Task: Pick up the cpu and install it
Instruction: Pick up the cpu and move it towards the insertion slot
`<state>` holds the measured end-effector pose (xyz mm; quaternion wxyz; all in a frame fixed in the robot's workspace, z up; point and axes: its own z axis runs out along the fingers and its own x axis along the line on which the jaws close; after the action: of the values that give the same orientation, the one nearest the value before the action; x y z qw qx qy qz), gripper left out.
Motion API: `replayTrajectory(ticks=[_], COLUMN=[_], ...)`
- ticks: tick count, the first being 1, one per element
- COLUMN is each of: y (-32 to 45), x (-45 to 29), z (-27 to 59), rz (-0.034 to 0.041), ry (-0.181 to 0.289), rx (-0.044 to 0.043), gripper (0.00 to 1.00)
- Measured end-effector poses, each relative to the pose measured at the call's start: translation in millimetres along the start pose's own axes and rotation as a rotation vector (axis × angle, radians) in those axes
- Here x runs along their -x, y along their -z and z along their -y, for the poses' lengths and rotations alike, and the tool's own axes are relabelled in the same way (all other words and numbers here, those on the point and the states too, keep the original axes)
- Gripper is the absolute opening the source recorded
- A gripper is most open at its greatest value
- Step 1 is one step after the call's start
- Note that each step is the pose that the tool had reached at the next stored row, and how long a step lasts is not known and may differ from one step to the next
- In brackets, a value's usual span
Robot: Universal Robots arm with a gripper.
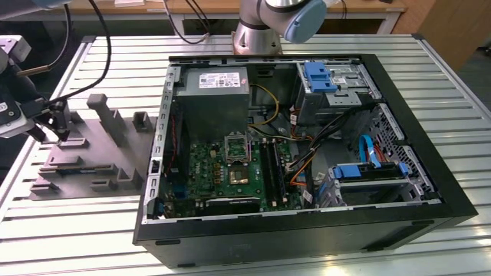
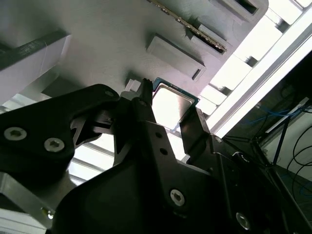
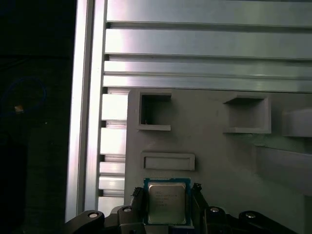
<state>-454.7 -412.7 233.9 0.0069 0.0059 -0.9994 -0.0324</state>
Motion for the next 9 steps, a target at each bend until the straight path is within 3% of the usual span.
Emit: replayTrajectory(ticks=[9], y=[5.2], x=[0.0], z=[-0.3], rz=[0.0001], ry=[0.000], rx=[0.0000], gripper=[0.47])
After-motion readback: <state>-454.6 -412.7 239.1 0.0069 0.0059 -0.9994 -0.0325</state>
